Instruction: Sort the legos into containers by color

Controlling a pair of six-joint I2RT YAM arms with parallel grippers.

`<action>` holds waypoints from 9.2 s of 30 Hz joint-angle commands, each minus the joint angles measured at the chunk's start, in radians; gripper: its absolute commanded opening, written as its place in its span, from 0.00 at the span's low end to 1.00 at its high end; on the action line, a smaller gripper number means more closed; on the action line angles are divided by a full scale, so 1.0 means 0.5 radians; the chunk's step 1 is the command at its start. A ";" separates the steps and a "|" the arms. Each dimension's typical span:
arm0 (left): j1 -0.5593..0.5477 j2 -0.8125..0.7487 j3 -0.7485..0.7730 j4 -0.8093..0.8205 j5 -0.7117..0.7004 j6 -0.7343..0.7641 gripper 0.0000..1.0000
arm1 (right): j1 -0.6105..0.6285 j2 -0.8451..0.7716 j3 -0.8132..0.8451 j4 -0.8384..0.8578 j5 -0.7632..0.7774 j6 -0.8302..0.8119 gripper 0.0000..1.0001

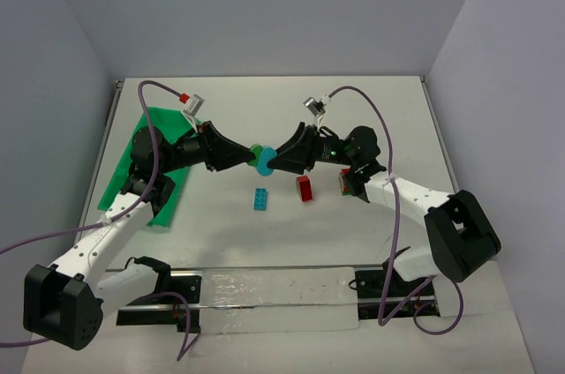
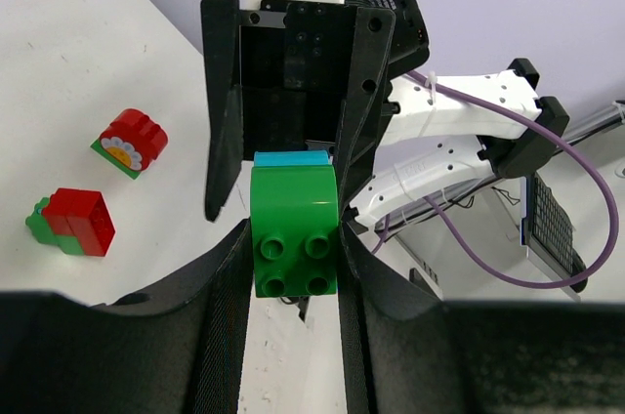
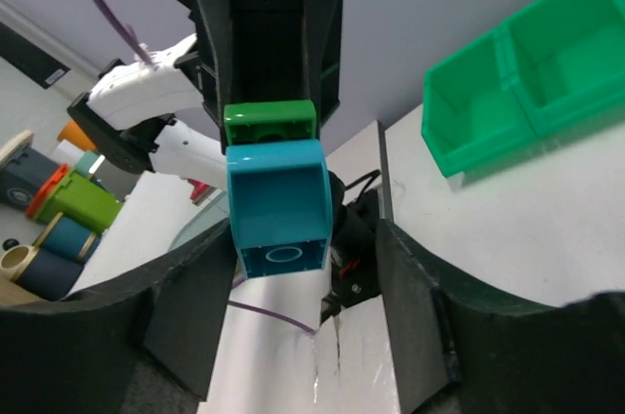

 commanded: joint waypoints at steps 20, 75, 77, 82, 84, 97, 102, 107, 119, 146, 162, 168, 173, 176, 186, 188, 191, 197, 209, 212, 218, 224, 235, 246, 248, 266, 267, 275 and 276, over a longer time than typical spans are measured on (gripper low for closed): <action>-0.014 -0.025 0.200 -0.370 -0.106 0.288 0.00 | -0.018 -0.237 0.014 -0.565 0.124 -0.370 0.00; 0.673 1.735 1.968 -2.310 -2.793 0.692 0.78 | -0.114 -0.720 0.005 -2.171 1.427 -1.139 0.10; 0.667 1.667 1.930 -2.294 -2.778 0.707 0.86 | -0.111 -0.720 0.011 -2.177 1.433 -1.139 0.11; 0.610 1.286 1.747 -2.275 -2.725 0.740 0.87 | -0.112 -0.738 0.025 -2.188 1.430 -1.110 0.11; 0.525 1.104 1.653 -2.253 -2.642 0.794 0.85 | -0.111 -0.750 0.037 -2.192 1.413 -1.103 0.12; 0.118 0.063 0.456 -1.145 -0.676 0.753 0.84 | -0.071 -0.728 0.045 -1.849 0.825 -0.933 0.15; -0.030 0.090 0.351 -0.990 -0.328 0.756 0.86 | -0.062 -0.696 0.033 -1.674 0.472 -0.836 0.15; -0.207 0.139 0.273 -0.824 -0.233 0.763 0.87 | -0.064 -0.667 -0.037 -1.173 0.282 -0.417 0.16; -0.264 0.257 0.225 -0.422 0.024 0.545 0.83 | -0.031 -0.550 0.015 -0.898 0.325 -0.117 0.16; -0.174 0.069 0.350 -1.065 -0.435 0.745 0.00 | 0.017 -0.711 0.395 -2.100 1.319 -0.653 1.00; 0.292 0.265 0.685 -2.446 -2.954 0.094 0.00 | -0.142 -0.985 0.212 -2.358 1.741 -0.767 1.00; 0.373 0.492 0.719 -2.426 -3.222 0.047 0.07 | -0.145 -0.947 0.183 -2.346 1.706 -0.798 1.00; 0.399 0.657 0.787 -2.369 -3.264 0.040 0.40 | -0.145 -0.939 0.140 -2.337 1.696 -0.808 1.00; 0.406 0.705 0.807 -2.305 -3.246 0.078 0.81 | -0.145 -0.927 0.128 -2.331 1.669 -0.808 1.00; 0.209 0.640 0.814 -2.169 -3.013 0.433 0.98 | -0.145 -0.946 0.084 -2.321 1.664 -0.795 1.00; 0.086 0.595 0.777 -2.107 -2.877 0.563 0.96 | -0.145 -0.940 0.079 -2.323 1.668 -0.795 1.00; -0.160 0.591 0.743 -2.091 -2.671 0.669 0.95 | -0.145 -0.930 0.075 -2.336 1.691 -0.803 1.00; -0.623 0.686 0.641 -2.017 -2.391 0.667 0.97 | -0.148 -0.994 0.068 -2.411 1.768 -0.823 1.00; -1.046 1.078 0.612 -1.835 -2.299 0.610 0.99 | -0.147 -1.041 0.085 -2.469 1.738 -0.847 1.00; -1.081 1.202 0.670 -1.844 -2.393 0.586 0.95 | -0.147 -1.043 0.087 -2.476 1.737 -0.847 1.00; -1.128 1.456 0.781 -1.868 -2.567 0.513 0.71 | -0.148 -1.064 0.091 -2.481 1.733 -0.845 1.00; -1.128 1.489 0.862 -1.961 -2.732 0.437 0.21 | -0.148 -1.079 0.096 -2.491 1.735 -0.866 1.00; -0.550 0.768 0.792 -2.301 -2.811 0.396 0.00 | -0.148 -1.067 0.066 -2.456 1.684 -0.860 1.00; 0.399 0.620 0.719 -2.374 -2.859 0.285 0.00 | -0.148 -1.082 0.051 -2.451 1.659 -0.853 1.00; 0.471 0.649 0.722 -2.365 -2.873 0.266 0.00 | -0.151 -1.082 0.054 -2.453 1.654 -0.848 1.00; 0.651 0.682 0.795 -2.279 -2.795 0.314 0.99 | -0.131 -0.992 0.107 -2.621 1.798 -0.988 1.00; 0.620 0.617 0.807 -2.284 -2.794 0.335 0.99 | -0.120 -0.971 0.126 -2.647 1.834 -1.007 1.00; 0.054 0.385 1.015 -2.334 -2.764 0.436 0.99 | 0.122 -0.648 0.213 -2.735 2.139 -1.097 1.00; 0.000 0.387 1.027 -2.334 -2.727 0.445 0.99 | 0.155 -0.594 0.213 -2.717 2.144 -1.104 0.99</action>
